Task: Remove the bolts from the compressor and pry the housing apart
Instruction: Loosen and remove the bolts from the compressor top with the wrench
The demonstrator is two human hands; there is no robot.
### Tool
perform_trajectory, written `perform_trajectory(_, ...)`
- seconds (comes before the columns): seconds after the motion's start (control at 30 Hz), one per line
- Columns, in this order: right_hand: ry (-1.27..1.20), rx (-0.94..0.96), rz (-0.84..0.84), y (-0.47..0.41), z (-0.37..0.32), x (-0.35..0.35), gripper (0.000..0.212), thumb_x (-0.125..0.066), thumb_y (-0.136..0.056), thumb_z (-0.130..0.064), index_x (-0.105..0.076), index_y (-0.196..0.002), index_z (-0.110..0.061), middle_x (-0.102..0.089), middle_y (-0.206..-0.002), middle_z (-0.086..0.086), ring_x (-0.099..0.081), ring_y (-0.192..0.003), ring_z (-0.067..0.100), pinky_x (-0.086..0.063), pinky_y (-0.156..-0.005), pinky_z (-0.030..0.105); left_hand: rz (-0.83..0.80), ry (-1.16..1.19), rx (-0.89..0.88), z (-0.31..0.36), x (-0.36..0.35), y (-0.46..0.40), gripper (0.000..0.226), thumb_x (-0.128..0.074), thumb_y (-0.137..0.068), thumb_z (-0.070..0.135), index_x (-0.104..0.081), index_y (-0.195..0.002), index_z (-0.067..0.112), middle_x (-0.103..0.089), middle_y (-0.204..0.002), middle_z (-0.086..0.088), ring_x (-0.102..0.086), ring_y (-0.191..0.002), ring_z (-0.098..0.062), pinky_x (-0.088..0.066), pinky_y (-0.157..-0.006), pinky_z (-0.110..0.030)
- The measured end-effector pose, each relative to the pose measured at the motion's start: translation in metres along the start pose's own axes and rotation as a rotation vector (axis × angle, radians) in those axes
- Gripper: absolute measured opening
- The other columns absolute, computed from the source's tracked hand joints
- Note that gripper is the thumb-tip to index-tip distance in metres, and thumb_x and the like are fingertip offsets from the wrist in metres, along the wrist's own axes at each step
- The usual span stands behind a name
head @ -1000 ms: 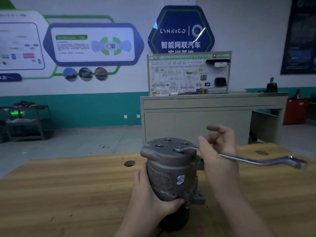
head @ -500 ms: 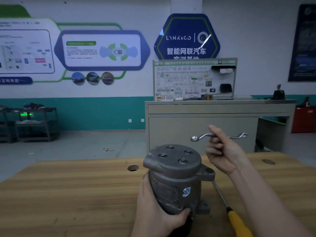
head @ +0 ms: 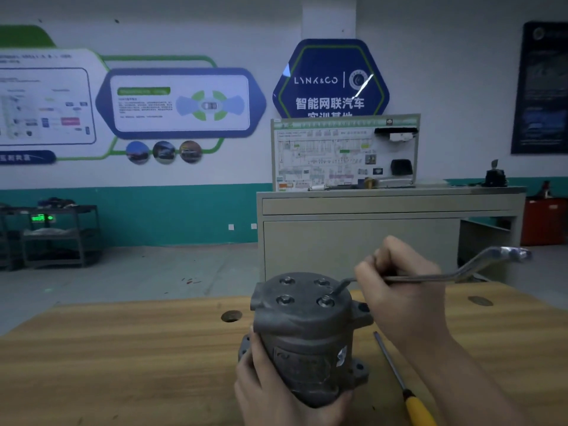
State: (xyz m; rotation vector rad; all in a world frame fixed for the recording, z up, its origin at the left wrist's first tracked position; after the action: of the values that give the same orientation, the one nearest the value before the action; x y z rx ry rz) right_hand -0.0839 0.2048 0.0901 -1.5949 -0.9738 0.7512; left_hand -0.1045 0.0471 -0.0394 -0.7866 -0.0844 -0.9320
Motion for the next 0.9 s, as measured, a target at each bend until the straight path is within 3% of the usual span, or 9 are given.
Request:
perform_trajectory(0.1,0.058,0.114,-0.096,0.001,-0.011,-0.008,0.035,-0.049,-0.080,-0.009,-0.025,-0.058,-0.020,-0.018,-0.054,-0.012,-0.023,-0.043,0.007,-0.020,-0.043,0.017,-0.015,0.018,-0.009,0.002,0.004,0.002,0.148,-0.059,-0.018,0.074,-0.037,-0.142,-0.004,-0.055,-0.119,-0.025,-0.055,-0.110,-0.048,-0.046,-0.092,-0.053)
perform_trajectory(0.23,0.206,0.249,-0.086,0.003,-0.023,-0.013,0.039,-0.051,-0.088,-0.008,-0.026,-0.061,-0.020,-0.017,-0.057,-0.018,-0.022,-0.045,0.004,-0.020,-0.046,0.013,-0.044,0.024,0.000,-0.001,0.001,0.004,0.147,-0.055,-0.022,0.076,-0.033,-0.145,-0.003,-0.052,-0.124,-0.025,-0.051,-0.116,-0.049,-0.044,-0.094,-0.053)
perform_trajectory(0.33,0.240,0.281,-0.058,0.003,-0.025,-0.011,0.039,-0.050,-0.089,-0.007,-0.027,-0.060,-0.020,-0.018,-0.057,-0.018,-0.024,-0.046,0.003,-0.020,-0.047,0.010,-0.041,0.047,-0.003,-0.004,0.000,0.005,0.148,-0.072,-0.024,0.072,-0.028,-0.147,0.001,-0.049,-0.130,-0.023,-0.047,-0.121,-0.047,-0.041,-0.098,-0.051)
perform_trajectory(0.43,0.178,0.221,-0.039,0.001,-0.023,-0.007,0.039,-0.048,-0.084,-0.005,-0.028,-0.052,-0.013,-0.020,-0.052,-0.011,-0.025,-0.043,0.009,-0.019,-0.044,0.012,-0.099,0.081,0.007,-0.006,-0.003,0.005,0.153,-0.091,-0.026,0.054,-0.017,-0.151,0.008,-0.039,-0.139,-0.019,-0.035,-0.130,-0.039,-0.032,-0.106,-0.047)
perform_trajectory(0.57,0.089,0.103,-0.028,-0.006,-0.019,-0.006,0.041,-0.051,-0.078,0.007,-0.028,-0.056,-0.019,-0.017,-0.052,-0.014,-0.021,-0.045,0.006,-0.017,-0.045,0.011,-0.123,0.079,0.025,-0.009,-0.004,-0.001,0.151,-0.090,-0.032,0.053,-0.009,-0.153,0.011,-0.032,-0.143,-0.017,-0.031,-0.132,-0.036,-0.028,-0.109,-0.045)
perform_trajectory(0.67,0.091,0.040,-0.051,-0.006,-0.017,-0.006,0.041,-0.052,-0.078,0.009,-0.029,-0.054,-0.014,-0.019,-0.051,-0.011,-0.022,-0.046,0.006,-0.019,-0.046,0.012,-0.117,0.068,0.013,-0.011,-0.006,-0.001,0.149,-0.090,-0.033,0.053,-0.013,-0.153,0.009,-0.034,-0.141,-0.019,-0.034,-0.129,-0.039,-0.031,-0.106,-0.047)
perform_trajectory(0.73,0.139,0.071,-0.057,-0.004,-0.021,-0.007,0.041,-0.056,-0.086,-0.003,-0.031,-0.055,-0.014,-0.021,-0.050,-0.008,-0.026,-0.045,0.007,-0.024,-0.046,0.015,-0.129,0.063,0.010,-0.010,-0.008,0.001,0.149,-0.086,-0.033,0.056,-0.013,-0.153,0.009,-0.035,-0.140,-0.020,-0.035,-0.128,-0.039,-0.032,-0.104,-0.046)
perform_trajectory(0.8,0.207,0.131,-0.071,0.002,-0.029,-0.011,0.044,-0.058,-0.091,-0.029,-0.034,-0.057,-0.014,-0.029,-0.048,-0.006,-0.032,-0.041,0.010,-0.032,-0.041,0.026,-0.148,0.071,0.016,-0.012,-0.010,0.001,0.149,-0.082,-0.034,0.061,-0.007,-0.154,0.013,-0.032,-0.142,-0.018,-0.034,-0.129,-0.038,-0.031,-0.104,-0.045)
perform_trajectory(0.9,0.184,-0.113,-0.113,0.012,-0.020,-0.020,0.050,-0.056,-0.078,-0.069,-0.047,-0.064,-0.022,-0.046,-0.049,-0.007,-0.048,-0.045,0.015,-0.042,-0.046,0.033,-0.161,0.084,0.008,-0.014,-0.011,0.001,0.150,-0.080,-0.036,0.064,-0.001,-0.155,0.017,-0.029,-0.143,-0.015,-0.031,-0.131,-0.036,-0.031,-0.106,-0.045)
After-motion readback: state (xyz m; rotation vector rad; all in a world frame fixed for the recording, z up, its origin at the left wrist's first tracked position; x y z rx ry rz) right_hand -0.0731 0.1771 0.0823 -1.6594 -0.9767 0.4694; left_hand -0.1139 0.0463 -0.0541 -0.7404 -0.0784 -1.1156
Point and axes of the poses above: each hand's wrist, its own y-axis away from the middle knuckle, its own x-axis out of the back of the hand, z = x × y, the point moved 6 cm from there along -y, towards the middle knuckle
